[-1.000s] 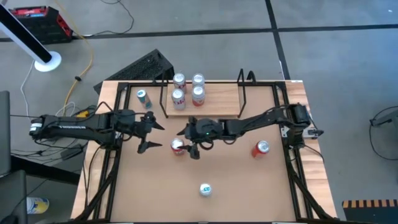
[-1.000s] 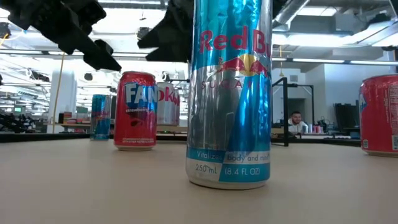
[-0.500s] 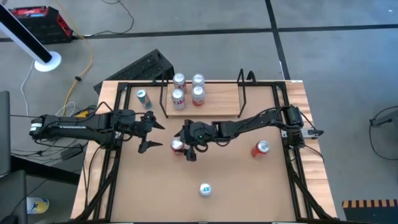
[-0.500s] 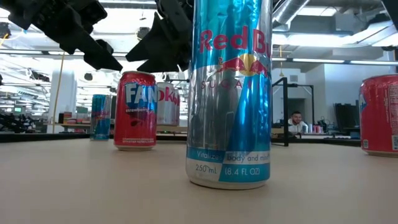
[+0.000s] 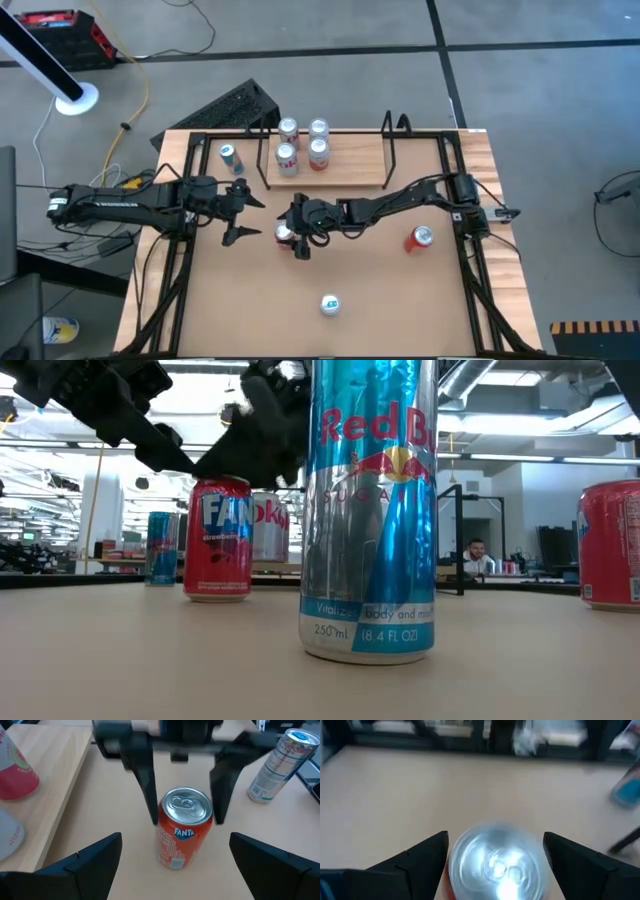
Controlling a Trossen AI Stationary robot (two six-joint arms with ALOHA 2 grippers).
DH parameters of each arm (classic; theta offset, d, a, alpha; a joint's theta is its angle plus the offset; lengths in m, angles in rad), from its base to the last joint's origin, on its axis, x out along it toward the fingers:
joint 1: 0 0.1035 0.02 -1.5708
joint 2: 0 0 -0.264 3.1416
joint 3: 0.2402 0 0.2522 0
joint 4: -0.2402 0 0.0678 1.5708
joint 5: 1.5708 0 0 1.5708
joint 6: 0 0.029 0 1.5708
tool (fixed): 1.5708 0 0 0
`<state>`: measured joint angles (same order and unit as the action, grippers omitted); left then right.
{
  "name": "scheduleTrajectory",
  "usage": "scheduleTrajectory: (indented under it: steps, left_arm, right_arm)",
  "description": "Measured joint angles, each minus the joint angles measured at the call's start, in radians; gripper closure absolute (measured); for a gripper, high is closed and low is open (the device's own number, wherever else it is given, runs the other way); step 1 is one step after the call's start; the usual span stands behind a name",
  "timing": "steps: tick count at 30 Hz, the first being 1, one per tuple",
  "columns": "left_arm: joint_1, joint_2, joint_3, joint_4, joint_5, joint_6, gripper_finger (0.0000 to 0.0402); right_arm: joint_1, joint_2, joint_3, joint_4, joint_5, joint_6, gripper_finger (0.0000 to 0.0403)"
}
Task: Place canned beverage on shelf
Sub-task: Put the left orange soda can on the shelf
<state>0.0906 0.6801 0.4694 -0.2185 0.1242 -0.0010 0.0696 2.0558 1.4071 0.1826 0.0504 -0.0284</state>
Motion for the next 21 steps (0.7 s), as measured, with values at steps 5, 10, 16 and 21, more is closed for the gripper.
scheduleTrajectory:
  steps: [5, 10, 16, 21]
  left_arm:
    - [0.000, 0.000, 0.000, -0.004, 0.000, 0.000, 0.0047]
    - [0.000, 0.000, 0.000, -0.014, 0.002, -0.006, 0.0047]
    - [0.000, 0.000, 0.000, -0.019, 0.002, -0.032, 0.0047]
    - [0.000, 0.000, 0.001, -0.053, 0.008, -0.071, 0.0047]
  right_arm:
    - [0.000, 0.010, -0.002, 0.000, 0.002, 0.009, 0.0073]
    - [0.000, -0.002, -0.004, -0.012, 0.002, 0.005, 0.0091]
    - [0.002, -0.058, -0.008, -0.059, 0.001, 0.002, 0.0096]
    - [-0.004, -0.170, -0.006, -0.154, 0.000, -0.043, 0.0096]
